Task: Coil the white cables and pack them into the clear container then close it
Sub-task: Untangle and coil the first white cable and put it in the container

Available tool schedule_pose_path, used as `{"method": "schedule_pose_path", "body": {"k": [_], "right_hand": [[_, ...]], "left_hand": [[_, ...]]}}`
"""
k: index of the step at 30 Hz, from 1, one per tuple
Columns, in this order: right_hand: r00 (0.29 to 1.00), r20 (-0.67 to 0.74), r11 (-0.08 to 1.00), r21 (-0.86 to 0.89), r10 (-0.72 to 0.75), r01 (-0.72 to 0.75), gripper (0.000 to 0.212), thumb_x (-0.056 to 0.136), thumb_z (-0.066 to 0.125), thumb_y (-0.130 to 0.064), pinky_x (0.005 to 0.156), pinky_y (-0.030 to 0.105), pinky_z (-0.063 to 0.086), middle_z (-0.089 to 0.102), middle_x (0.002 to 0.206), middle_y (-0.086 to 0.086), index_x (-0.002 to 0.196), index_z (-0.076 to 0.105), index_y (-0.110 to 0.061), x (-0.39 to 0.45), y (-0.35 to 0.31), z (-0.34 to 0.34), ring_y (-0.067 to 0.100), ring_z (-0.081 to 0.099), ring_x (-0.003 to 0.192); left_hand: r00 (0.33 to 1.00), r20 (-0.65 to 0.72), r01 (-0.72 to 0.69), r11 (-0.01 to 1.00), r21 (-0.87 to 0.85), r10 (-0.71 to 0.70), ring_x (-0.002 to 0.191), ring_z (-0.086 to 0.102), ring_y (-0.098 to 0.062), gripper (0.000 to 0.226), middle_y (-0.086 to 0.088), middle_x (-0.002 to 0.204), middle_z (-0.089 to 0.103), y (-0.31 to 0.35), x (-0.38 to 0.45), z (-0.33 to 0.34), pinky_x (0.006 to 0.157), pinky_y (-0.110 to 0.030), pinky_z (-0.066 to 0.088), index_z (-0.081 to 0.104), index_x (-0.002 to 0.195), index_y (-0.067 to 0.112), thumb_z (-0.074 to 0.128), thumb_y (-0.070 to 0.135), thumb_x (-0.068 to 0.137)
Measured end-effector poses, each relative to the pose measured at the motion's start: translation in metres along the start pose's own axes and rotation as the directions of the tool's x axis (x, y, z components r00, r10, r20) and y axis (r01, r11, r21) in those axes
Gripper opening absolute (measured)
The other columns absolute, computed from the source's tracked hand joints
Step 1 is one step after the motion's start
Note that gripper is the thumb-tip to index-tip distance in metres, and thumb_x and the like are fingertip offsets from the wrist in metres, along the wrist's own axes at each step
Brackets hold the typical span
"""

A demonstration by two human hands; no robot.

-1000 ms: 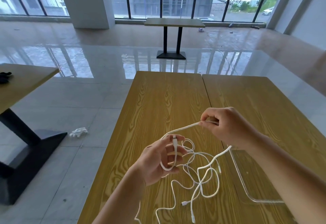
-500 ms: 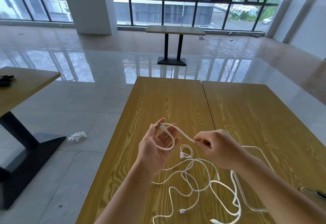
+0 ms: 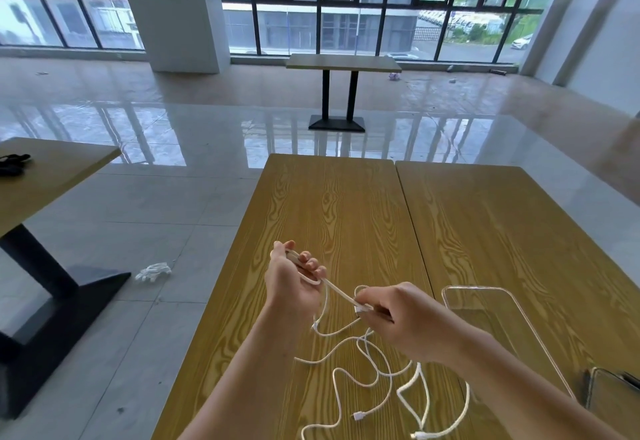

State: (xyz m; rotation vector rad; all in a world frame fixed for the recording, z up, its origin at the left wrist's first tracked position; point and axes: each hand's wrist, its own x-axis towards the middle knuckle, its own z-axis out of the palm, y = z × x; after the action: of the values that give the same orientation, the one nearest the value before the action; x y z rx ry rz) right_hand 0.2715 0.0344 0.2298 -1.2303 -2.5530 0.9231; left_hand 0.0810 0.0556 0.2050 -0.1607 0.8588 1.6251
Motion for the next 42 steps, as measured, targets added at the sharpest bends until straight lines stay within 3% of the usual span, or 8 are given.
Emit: {"method": "schedule_pose_path", "body": {"k": [7,12,18,24,29,32,37,42], "right_hand": [[0.999,0.036,0.999,-0.032,-0.027,0.028,0.021,0.101,0.055,-0.024,0.046,0.015,0.036,0.051,0.053,-0.012,0.115,0.070,-0.020,-0.015,-0.010,-0.026,0.003,0.046,0.043],[0.988,-0.011,0.986,-0.064,-0.156,0.155,0.019,0.101,0.054,-0.028,0.050,0.021,0.045,0.061,0.060,-0.010,0.109,0.071,-0.027,-0.010,-0.032,-0.046,0.006,0.050,0.048],[0.949,-0.222,0.969,-0.156,-0.223,0.191,0.018,0.100,0.055,-0.025,0.051,0.027,0.050,0.064,0.060,-0.009,0.098,0.073,-0.023,0.005,-0.044,-0.062,0.014,0.059,0.052],[0.916,-0.358,0.973,-0.199,-0.183,0.117,0.015,0.098,0.059,-0.024,0.046,0.013,0.038,0.052,0.053,-0.022,0.096,0.074,-0.022,0.019,-0.038,-0.075,-0.002,0.055,0.047],[0.915,-0.377,0.968,-0.244,-0.145,0.053,0.016,0.096,0.061,-0.025,0.047,0.011,0.034,0.057,0.055,-0.016,0.090,0.074,-0.020,0.023,-0.031,-0.076,0.001,0.050,0.043],[0.928,-0.347,0.960,-0.279,-0.134,0.034,0.016,0.096,0.061,-0.026,0.049,0.017,0.040,0.062,0.060,-0.010,0.088,0.073,-0.018,0.023,-0.030,-0.072,0.002,0.052,0.048],[0.927,-0.333,0.961,-0.262,-0.174,0.086,0.015,0.094,0.063,-0.027,0.050,0.018,0.045,0.067,0.062,-0.010,0.085,0.072,-0.021,0.023,-0.031,-0.072,0.005,0.060,0.052],[0.946,-0.249,0.968,-0.190,-0.208,0.162,0.012,0.094,0.065,-0.027,0.050,0.017,0.046,0.070,0.065,-0.011,0.088,0.075,-0.022,0.019,-0.029,-0.078,0.002,0.062,0.054]], "left_hand": [[0.977,-0.128,-0.157,0.981,0.118,0.172,0.059,0.035,-0.013,0.028,-0.001,0.073,0.037,0.032,0.027,-0.011,0.055,-0.027,0.037,0.045,0.095,0.017,0.033,0.040,0.105],[0.980,-0.001,-0.174,0.870,0.462,0.197,0.069,0.044,-0.015,0.040,-0.002,0.080,0.044,0.018,0.023,0.000,0.069,-0.037,0.046,0.055,0.106,0.019,0.033,0.052,0.102],[0.972,0.213,-0.076,0.722,0.688,-0.100,0.065,0.051,-0.016,0.058,-0.011,0.088,0.056,0.000,-0.003,0.019,0.052,-0.028,0.044,0.066,0.111,0.020,0.032,0.066,0.096],[0.837,0.376,0.039,0.728,0.684,-0.398,0.061,0.052,-0.015,0.059,-0.008,0.083,0.065,-0.002,-0.017,0.018,0.052,-0.026,0.043,0.066,0.108,0.017,0.046,0.068,0.086],[0.798,0.409,0.021,0.700,0.714,-0.442,0.077,0.062,-0.019,0.059,-0.010,0.096,0.069,0.000,-0.028,0.021,0.067,-0.032,0.048,0.065,0.119,0.020,0.035,0.065,0.094],[0.779,0.420,-0.003,0.667,0.745,-0.466,0.092,0.064,-0.023,0.062,-0.010,0.101,0.070,0.002,-0.033,0.021,0.077,-0.038,0.050,0.065,0.121,0.019,0.043,0.066,0.087],[0.742,0.467,-0.150,0.559,0.815,-0.482,0.084,0.063,-0.019,0.047,-0.008,0.103,0.068,0.004,-0.042,0.020,0.066,-0.031,0.053,0.060,0.121,0.016,0.056,0.050,0.091],[0.698,0.442,-0.168,0.472,0.866,-0.563,0.075,0.061,-0.021,0.027,-0.013,0.095,0.068,0.007,-0.048,0.015,0.061,-0.032,0.048,0.059,0.111,0.018,0.044,0.039,0.102]]}}
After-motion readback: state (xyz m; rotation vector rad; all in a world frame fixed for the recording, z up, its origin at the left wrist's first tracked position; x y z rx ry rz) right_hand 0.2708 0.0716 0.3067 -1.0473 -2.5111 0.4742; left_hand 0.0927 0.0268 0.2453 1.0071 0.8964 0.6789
